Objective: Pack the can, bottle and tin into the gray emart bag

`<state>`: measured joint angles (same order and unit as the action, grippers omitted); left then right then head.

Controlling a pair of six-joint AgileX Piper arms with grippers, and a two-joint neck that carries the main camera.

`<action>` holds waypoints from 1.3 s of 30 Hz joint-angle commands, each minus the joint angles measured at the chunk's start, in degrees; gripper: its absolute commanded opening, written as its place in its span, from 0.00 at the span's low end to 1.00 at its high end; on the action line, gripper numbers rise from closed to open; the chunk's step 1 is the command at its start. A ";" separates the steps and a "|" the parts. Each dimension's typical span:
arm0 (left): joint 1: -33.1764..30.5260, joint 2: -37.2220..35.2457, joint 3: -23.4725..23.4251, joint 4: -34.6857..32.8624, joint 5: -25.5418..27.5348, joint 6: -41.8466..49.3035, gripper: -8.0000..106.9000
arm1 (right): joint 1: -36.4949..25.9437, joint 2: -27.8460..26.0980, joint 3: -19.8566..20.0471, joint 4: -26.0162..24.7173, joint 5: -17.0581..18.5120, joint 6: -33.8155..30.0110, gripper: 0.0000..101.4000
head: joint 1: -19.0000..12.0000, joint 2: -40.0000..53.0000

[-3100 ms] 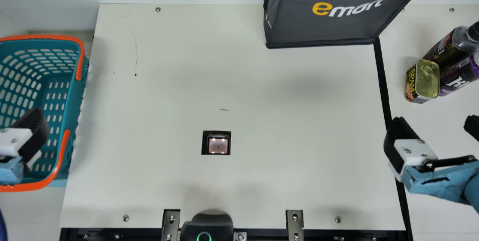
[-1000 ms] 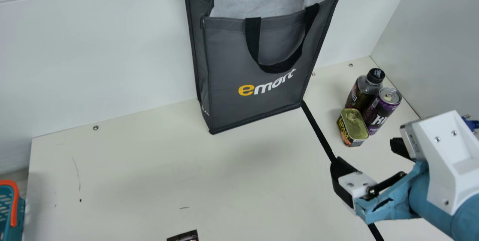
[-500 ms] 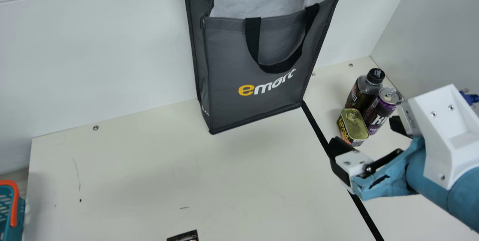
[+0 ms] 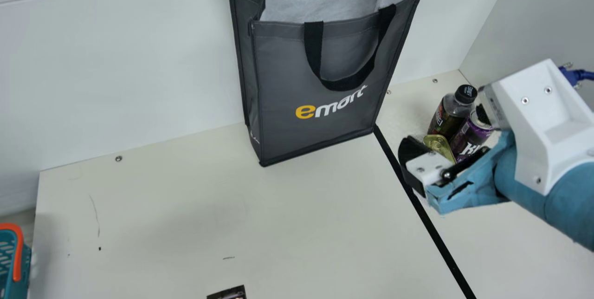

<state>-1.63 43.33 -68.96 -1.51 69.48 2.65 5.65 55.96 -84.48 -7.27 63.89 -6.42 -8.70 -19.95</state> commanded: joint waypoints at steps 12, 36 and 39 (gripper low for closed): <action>0.00 0.00 0.00 0.00 0.00 0.00 0.85 | 0.08 6.45 -8.67 -0.36 -1.02 -7.13 0.90 | -1.30 -0.05; 0.00 0.00 0.00 0.00 0.00 0.00 0.85 | -7.11 20.46 -28.24 12.10 2.53 -30.61 0.90 | -1.30 -0.05; 0.00 0.00 0.00 0.00 0.00 0.00 0.85 | -7.84 21.99 -30.28 13.52 3.17 -33.36 0.90 | -1.30 -0.05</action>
<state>-1.63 43.33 -68.96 -1.51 69.48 2.65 -2.03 77.46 -113.90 5.66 66.93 -38.29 -8.70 -19.95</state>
